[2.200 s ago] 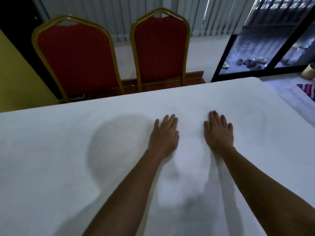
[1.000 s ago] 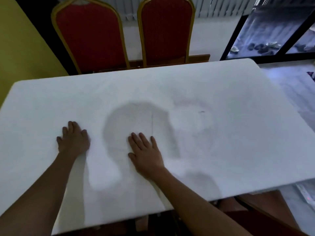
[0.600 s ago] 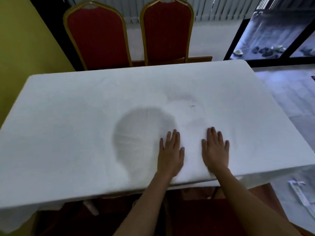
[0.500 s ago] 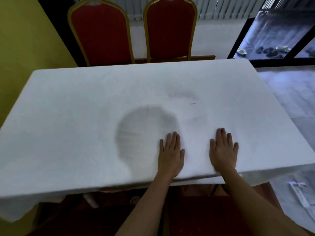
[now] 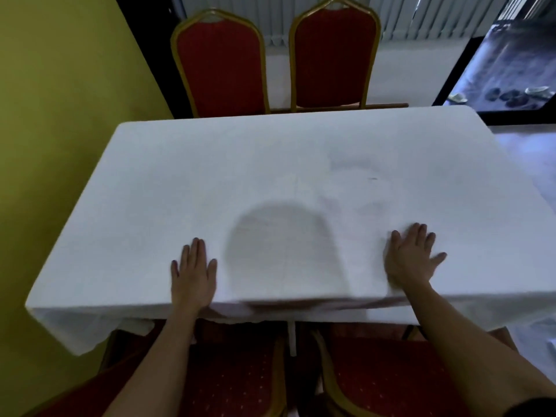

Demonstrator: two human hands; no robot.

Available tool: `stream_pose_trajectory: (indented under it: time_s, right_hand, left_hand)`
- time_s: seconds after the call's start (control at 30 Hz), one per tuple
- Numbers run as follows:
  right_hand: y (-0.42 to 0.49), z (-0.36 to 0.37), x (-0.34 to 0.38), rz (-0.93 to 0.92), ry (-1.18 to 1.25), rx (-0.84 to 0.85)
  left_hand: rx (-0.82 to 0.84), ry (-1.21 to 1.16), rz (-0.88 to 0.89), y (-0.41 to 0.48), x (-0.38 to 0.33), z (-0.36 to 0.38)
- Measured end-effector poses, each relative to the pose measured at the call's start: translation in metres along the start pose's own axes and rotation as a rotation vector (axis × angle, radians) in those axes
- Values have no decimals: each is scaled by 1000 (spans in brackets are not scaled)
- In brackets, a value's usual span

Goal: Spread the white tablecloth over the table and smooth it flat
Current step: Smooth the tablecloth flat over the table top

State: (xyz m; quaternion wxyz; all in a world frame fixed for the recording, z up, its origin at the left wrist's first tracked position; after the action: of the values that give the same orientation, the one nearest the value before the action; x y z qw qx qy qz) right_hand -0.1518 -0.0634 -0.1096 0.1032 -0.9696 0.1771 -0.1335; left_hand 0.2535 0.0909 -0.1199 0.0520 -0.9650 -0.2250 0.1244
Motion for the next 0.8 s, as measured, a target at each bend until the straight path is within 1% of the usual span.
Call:
stream_pose_trajectory:
  time_s: [0.07,0.17,0.3,0.33,0.4,0.47,0.53,0.57,0.6,0.63,0.67,0.7,0.73,0.8]
  right_hand:
    - [-18,8,25,-91,-30,-33]
    - [-61,35,80,-255,-76,33]
    - [-124,78,160,-312,-123,112]
    - [-135,84,173,-349,-136,118]
    - [-173,102,213,-498,-189,142]
    - [-219,122,246,-650,-242,199]
    - [-257,138,263,-782,-303,254]
    - [-270,143,266,-863,-328,270]
    - [-275,146,267,-956,-344,285]
    - [-274,145,265,-1039,-341,309]
    - [-270,140,261,-1087,-317,334]
    - [-262,133,254,-1087,-282,351]
    - [-250,126,243,-1034,-258,347]
    - [-227,113,212,-826,-256,267]
  left_hand:
    - [8,-9,-85,-4,46,-9]
    - [24,-30,-191,-14,111,-24]
    - [36,-33,-221,-18,177,-39]
    - [31,-39,-234,-16,183,-41]
    - [4,-38,-271,-14,209,-47]
    - [-3,-47,-358,-9,227,-52]
    - [-5,-70,-451,-6,223,-55]
    - [-22,-66,-446,-6,213,-55]
    - [-52,-48,-373,-6,198,-54]
    - [-76,-20,-244,-5,178,-51]
    - [-77,7,-92,-3,155,-47]
    - [-57,6,51,-2,129,-42]
    - [-16,-15,168,-2,101,-37]
    - [100,-49,325,-4,53,-25]
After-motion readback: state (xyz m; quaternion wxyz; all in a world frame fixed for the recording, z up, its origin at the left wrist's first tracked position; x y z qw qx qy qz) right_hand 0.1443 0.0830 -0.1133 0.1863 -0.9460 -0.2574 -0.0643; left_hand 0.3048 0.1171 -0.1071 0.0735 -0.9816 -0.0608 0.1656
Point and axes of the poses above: each hand's wrist, its own y-axis towards the middle knuckle, its own z-axis out of the palm, x = y × z, the point moved 2 cm from there along y, towards the middle knuckle, and after that the axes turned 5 degrees about z, right-handed, at the moved point
